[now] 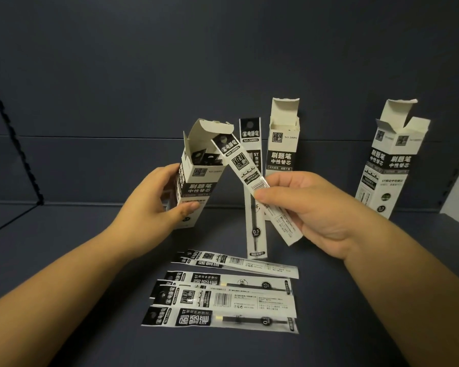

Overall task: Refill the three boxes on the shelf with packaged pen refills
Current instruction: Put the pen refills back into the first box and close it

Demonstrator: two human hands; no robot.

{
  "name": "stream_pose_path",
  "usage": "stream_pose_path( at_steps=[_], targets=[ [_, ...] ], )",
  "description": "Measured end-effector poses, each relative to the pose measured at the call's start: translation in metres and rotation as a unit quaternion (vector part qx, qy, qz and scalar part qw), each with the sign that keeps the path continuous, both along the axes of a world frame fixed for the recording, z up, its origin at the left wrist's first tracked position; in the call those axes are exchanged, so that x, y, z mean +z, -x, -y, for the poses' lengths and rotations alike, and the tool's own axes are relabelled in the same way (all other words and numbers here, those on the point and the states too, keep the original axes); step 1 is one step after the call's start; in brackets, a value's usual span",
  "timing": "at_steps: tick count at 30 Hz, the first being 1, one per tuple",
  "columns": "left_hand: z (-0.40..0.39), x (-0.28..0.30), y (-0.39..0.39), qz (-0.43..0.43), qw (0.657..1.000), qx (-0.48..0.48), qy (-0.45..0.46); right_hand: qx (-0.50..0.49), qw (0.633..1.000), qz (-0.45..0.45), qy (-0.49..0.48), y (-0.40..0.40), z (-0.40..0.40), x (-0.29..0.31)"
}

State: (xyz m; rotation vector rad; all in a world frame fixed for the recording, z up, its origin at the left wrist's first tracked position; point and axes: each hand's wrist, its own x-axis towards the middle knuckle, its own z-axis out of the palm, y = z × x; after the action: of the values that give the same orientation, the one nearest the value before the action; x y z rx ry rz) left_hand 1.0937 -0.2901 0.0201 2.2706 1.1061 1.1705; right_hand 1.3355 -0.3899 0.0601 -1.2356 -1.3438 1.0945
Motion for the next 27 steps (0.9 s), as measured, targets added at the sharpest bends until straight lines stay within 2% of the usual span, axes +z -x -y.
stream_pose_path(
  at_steps=[8, 14, 20, 27],
  targets=[
    [0.000, 0.000, 0.000, -0.005, 1.000, -0.008, -0.006, -0.006, 0.999, -0.005, -0.050, 0.000, 0.003, 0.003],
    [-0.002, -0.002, 0.002, -0.005, 1.000, -0.018, -0.018, -0.009, 0.991, -0.048, -0.124, 0.004, 0.005, 0.005],
    [-0.002, -0.002, 0.003, -0.027, 0.998, -0.029, -0.054, -0.045, 0.972, -0.041, -0.226, 0.012, 0.009, 0.004],
    [-0.005, -0.006, 0.004, -0.032, 0.996, -0.033, -0.075, -0.109, 0.943, -0.111, -0.293, 0.019, 0.015, 0.009]
  ],
)
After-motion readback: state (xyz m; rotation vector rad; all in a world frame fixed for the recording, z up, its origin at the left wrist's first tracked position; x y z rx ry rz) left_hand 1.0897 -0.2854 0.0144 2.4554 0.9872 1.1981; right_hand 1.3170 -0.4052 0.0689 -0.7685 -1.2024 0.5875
